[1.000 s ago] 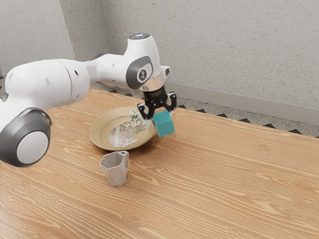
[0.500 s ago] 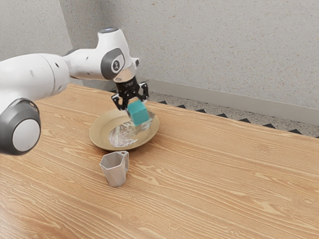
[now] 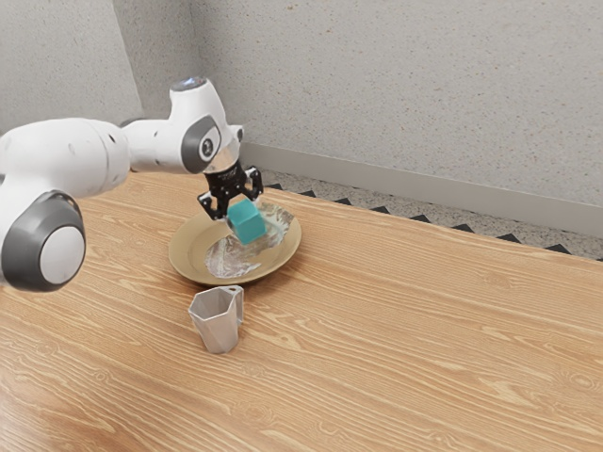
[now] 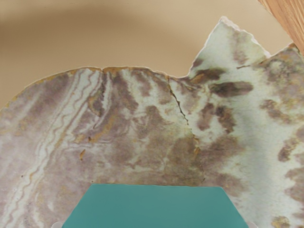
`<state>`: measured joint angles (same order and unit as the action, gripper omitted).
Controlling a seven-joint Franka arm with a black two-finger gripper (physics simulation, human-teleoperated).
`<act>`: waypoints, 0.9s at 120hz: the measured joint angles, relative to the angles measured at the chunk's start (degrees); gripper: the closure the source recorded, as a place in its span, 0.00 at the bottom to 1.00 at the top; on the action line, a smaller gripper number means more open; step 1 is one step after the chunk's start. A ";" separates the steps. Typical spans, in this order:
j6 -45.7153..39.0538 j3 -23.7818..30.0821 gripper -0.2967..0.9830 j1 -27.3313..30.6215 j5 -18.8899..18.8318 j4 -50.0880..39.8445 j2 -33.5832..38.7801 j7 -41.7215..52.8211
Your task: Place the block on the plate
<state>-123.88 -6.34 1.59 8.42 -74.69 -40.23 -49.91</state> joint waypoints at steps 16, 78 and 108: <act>-1.78 0.02 0.46 1.46 -0.03 -0.07 -1.08 0.03; -3.70 -0.02 0.37 2.89 -0.03 -0.13 -3.95 0.08; -3.50 -0.05 0.28 2.75 -0.21 -2.00 0.49 0.96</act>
<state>-127.38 -6.40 4.34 8.21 -76.69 -39.74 -48.95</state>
